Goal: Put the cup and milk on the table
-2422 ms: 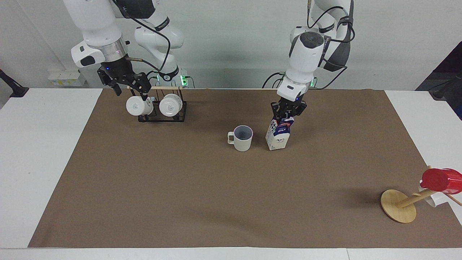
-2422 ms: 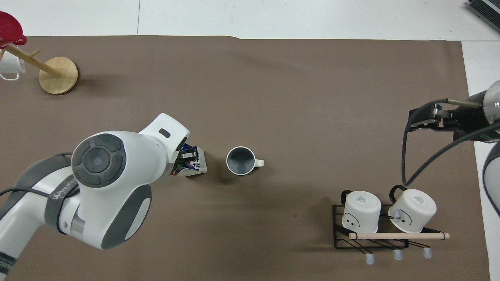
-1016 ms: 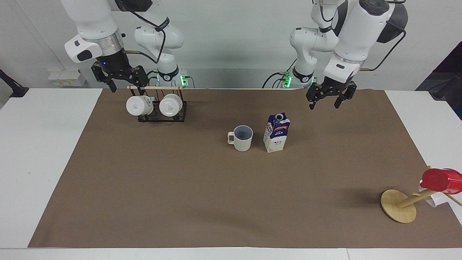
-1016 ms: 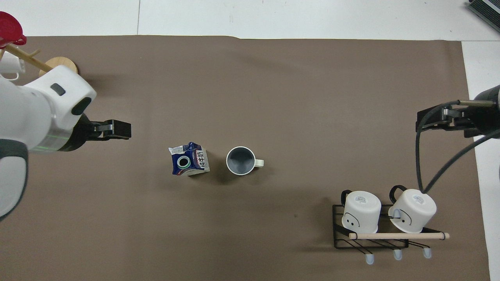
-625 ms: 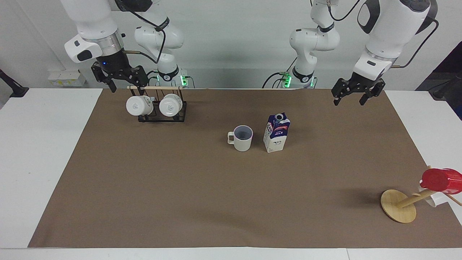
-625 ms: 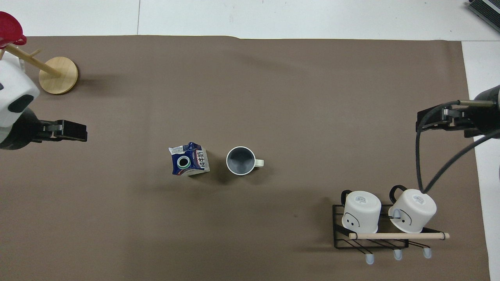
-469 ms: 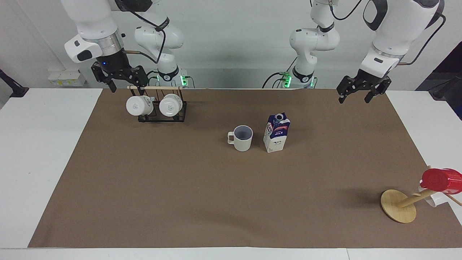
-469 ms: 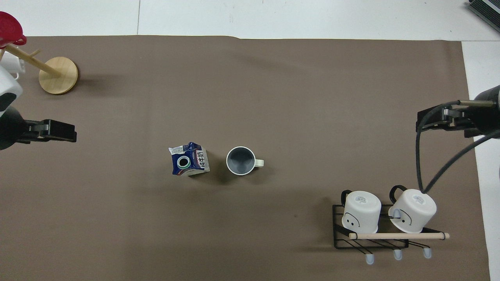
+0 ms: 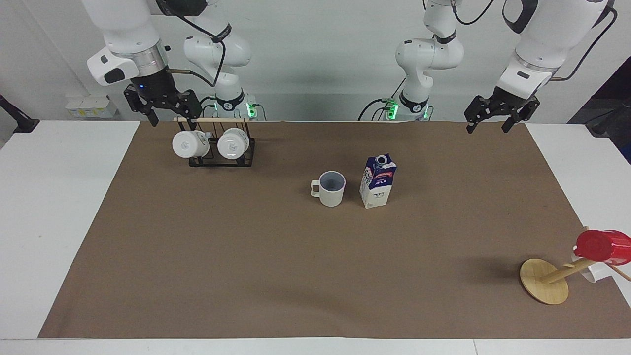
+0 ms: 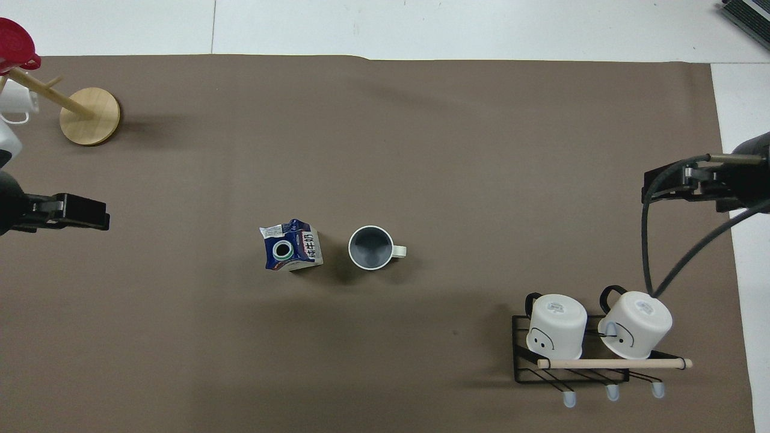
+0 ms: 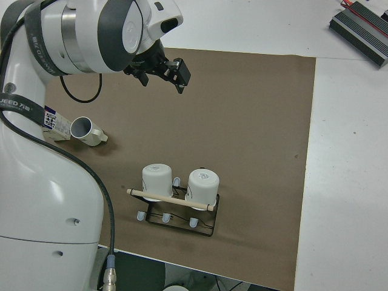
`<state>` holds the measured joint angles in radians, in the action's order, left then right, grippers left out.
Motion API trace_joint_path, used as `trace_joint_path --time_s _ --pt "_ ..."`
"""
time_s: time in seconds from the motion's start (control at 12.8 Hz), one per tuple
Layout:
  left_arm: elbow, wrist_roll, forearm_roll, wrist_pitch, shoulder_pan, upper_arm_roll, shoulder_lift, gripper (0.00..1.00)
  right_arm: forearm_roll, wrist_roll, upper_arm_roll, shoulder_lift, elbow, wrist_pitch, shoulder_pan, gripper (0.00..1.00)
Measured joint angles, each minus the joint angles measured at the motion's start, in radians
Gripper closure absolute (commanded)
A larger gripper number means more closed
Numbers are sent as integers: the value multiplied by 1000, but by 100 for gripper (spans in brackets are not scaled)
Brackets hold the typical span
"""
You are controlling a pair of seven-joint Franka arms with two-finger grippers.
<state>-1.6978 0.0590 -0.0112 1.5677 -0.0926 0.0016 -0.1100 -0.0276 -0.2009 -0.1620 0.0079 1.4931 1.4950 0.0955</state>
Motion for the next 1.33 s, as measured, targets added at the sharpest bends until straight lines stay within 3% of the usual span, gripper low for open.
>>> trace_joint_path --time_s 0.94,1.33 --pt "0 -44 0 -30 49 -13 -8 0 1 0 0 0 0 0 0 0" --pt "0 -48 0 -38 128 -94 -8 0 1 0 0 0 0 0 0 0"
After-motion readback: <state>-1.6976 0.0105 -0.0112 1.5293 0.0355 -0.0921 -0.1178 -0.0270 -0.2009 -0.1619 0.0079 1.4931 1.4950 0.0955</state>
